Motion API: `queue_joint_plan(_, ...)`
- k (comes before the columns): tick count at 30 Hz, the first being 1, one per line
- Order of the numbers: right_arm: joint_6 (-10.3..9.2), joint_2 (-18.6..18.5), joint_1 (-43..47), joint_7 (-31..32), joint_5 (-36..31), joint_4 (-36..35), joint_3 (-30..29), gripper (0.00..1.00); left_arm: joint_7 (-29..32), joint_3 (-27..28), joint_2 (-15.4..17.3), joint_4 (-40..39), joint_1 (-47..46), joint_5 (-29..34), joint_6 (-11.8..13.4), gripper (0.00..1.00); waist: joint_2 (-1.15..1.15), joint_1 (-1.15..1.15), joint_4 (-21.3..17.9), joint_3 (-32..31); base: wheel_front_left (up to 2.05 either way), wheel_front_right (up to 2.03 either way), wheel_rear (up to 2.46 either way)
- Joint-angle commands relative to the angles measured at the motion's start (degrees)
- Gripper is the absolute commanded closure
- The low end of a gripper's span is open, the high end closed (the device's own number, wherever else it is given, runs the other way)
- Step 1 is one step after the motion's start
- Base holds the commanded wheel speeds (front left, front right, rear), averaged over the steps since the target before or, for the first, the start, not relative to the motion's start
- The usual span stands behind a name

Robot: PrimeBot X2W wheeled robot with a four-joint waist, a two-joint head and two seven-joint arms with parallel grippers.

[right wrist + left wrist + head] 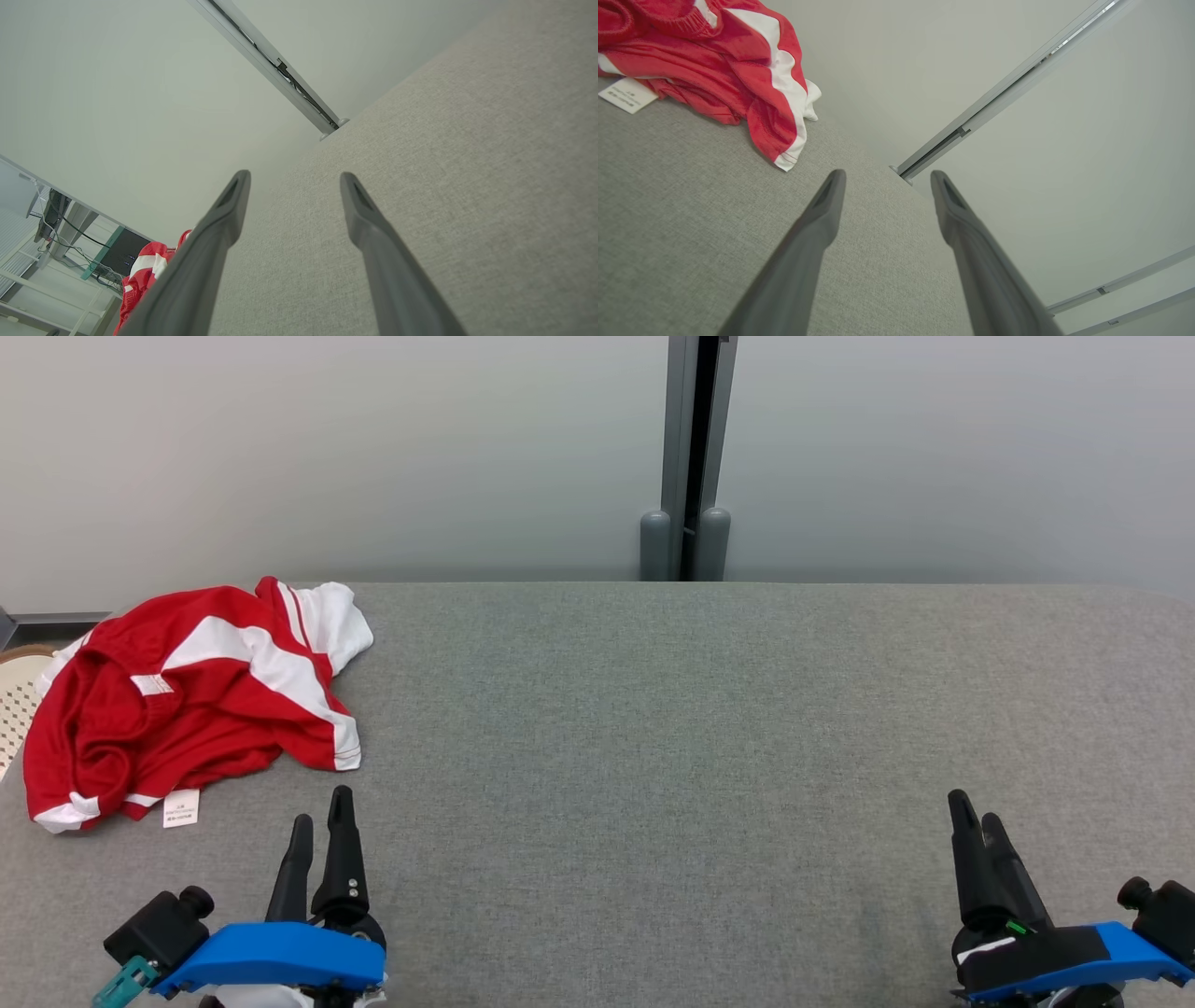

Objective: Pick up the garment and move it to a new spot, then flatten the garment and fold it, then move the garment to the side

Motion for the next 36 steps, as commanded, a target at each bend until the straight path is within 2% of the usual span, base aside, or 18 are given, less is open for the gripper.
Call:
queue_joint_plan(1,0.07,-0.4,0.16,-0.77,-2.77,-0.69,0.17,0.0,-0.7,-0.53,0.44,-0.57,-0.21,2.72,0.22,0.0,0.0,0.0,0.0,0.05,0.0,0.0,0.0)
queue_joint_plan(25,0.1,-0.51,0.23,-4.9,-21.37,1.62,0.99,0.0,-4.8,-1.51,0.48,1.35,0.04,18.26,1.01,0.0,0.0,0.0,0.23,0.84,0.0,0.0,0.0)
queue_joint_plan(36,0.12,-0.55,0.49,-6.25,-27.42,1.54,1.36,0.0,-6.17,-2.09,0.49,1.93,0.4,23.28,1.3,0.0,0.0,0.0,0.33,1.01,0.0,0.0,0.0)
